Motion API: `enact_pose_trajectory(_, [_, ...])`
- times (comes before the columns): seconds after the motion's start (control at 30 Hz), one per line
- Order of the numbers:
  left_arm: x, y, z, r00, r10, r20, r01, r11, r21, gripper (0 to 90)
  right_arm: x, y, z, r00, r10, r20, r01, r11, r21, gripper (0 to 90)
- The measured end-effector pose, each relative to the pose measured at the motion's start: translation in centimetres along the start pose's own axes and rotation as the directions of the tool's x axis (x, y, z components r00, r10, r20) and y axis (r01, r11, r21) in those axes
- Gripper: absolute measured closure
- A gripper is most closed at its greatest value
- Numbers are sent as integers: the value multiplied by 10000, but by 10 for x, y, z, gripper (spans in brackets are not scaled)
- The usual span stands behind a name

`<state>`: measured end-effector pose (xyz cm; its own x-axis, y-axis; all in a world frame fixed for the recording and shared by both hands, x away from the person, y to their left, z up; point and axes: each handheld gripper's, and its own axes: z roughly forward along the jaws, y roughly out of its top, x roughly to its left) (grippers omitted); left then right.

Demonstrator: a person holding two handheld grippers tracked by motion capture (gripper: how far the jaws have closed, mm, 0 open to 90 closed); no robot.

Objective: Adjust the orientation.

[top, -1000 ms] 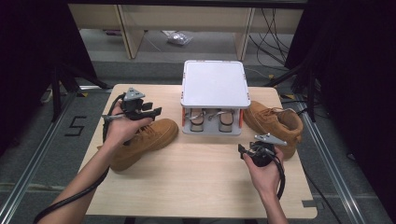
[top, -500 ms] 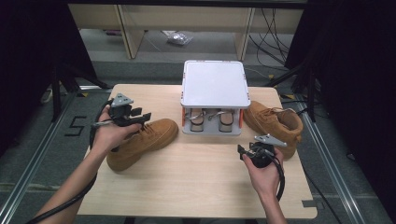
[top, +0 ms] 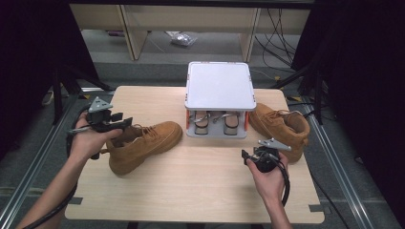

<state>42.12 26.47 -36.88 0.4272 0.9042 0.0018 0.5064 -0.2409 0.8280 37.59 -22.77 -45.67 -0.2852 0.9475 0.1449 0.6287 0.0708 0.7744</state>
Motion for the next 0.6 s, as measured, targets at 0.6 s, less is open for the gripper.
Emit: enact_pose_trajectory(0.6, [23,-44,-6,9961,-842,259,807,9904,1125,577,1,-1,2,9999,-35,-160,35,10000,-3,493])
